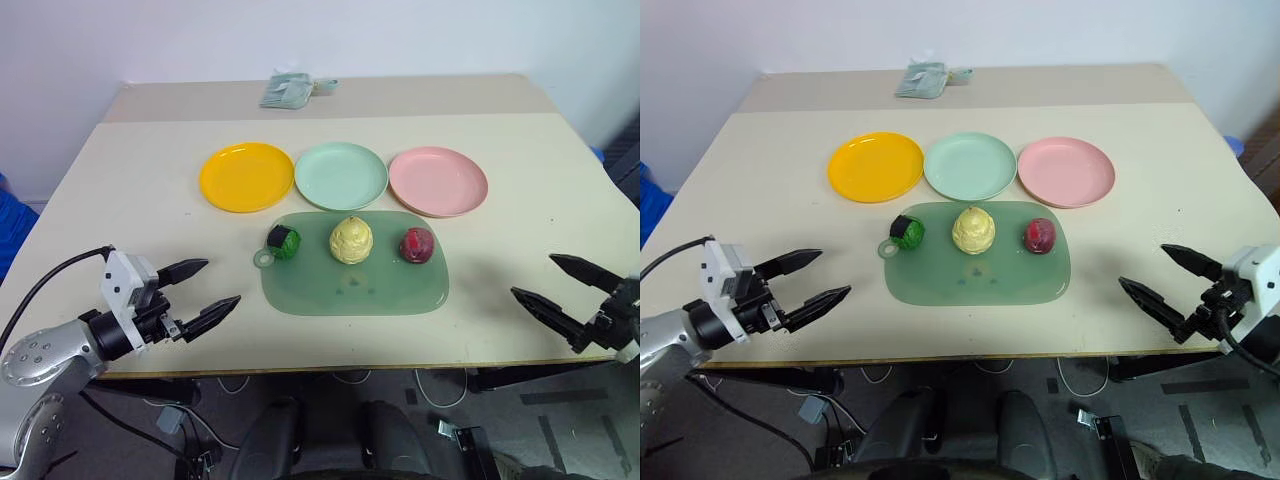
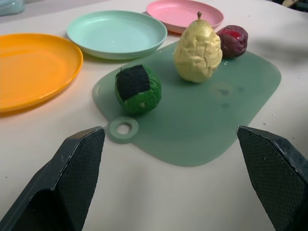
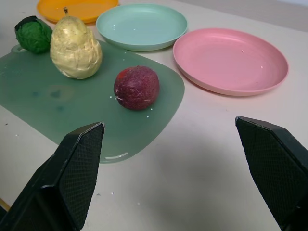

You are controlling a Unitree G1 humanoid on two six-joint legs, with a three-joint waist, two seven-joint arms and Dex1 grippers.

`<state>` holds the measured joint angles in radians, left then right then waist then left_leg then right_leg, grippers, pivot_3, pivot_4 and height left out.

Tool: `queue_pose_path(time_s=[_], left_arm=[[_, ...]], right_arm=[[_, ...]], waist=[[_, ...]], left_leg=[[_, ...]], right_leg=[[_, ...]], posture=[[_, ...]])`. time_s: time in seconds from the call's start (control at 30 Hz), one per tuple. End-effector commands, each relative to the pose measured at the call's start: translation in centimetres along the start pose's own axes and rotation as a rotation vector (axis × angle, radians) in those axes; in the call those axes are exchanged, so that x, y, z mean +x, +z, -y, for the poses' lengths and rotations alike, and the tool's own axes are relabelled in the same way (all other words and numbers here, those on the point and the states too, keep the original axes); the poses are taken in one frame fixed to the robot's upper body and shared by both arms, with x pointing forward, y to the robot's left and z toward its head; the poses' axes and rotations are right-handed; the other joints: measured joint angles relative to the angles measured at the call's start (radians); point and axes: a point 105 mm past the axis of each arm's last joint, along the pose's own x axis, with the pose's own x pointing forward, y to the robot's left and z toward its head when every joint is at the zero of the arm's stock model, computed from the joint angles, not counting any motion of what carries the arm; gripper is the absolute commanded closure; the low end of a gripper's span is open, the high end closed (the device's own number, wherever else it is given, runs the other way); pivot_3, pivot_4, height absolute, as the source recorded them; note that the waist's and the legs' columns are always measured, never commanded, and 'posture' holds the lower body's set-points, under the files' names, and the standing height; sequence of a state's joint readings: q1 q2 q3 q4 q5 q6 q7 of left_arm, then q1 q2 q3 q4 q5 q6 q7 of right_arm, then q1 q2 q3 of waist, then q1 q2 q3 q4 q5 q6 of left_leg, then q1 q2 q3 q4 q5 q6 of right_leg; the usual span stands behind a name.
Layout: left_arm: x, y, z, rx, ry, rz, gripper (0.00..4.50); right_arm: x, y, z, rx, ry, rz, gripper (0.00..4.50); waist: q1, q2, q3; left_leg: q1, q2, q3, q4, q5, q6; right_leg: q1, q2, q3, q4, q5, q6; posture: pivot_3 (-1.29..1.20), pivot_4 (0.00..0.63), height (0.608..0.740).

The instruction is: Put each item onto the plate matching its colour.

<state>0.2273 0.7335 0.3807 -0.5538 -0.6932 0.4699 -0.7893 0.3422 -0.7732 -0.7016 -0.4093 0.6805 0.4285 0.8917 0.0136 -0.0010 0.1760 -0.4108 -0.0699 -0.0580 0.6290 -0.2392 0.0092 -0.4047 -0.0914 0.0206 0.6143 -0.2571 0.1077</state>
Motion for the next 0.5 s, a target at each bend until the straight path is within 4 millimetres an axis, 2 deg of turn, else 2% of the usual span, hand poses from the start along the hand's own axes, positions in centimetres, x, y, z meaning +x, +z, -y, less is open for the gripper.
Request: queue_pose_path(time_s=[0.03, 0.5], left_arm=[[-0.1, 1.1, 0.1, 0.039, 0.010, 0.031, 0.00], [0.5, 1.6, 0.4, 0.028, 0.014, 0.065, 0.00]], right_arm=[[0.3, 1.1, -0.3, -0.036, 0.017, 0.024, 0.04], [1.5, 1.3, -1.2, -0.050, 0.059, 0.027, 0.04]], waist=[[0.000, 0.000, 0.000], [0.000, 0.000, 0.000]], left_leg=[[0.000, 0.000, 0.000, 0.000, 0.000, 0.000], [0.000, 0.000, 0.000, 0.001, 0.000, 0.000]], right_leg=[[0.000, 0.000, 0.000, 0.000, 0.000, 0.000], [0.000, 0.000, 0.000, 0.000, 0.000, 0.000]], posture=[[0.00, 0.150, 0.740], [0.00, 0.150, 0.740]])
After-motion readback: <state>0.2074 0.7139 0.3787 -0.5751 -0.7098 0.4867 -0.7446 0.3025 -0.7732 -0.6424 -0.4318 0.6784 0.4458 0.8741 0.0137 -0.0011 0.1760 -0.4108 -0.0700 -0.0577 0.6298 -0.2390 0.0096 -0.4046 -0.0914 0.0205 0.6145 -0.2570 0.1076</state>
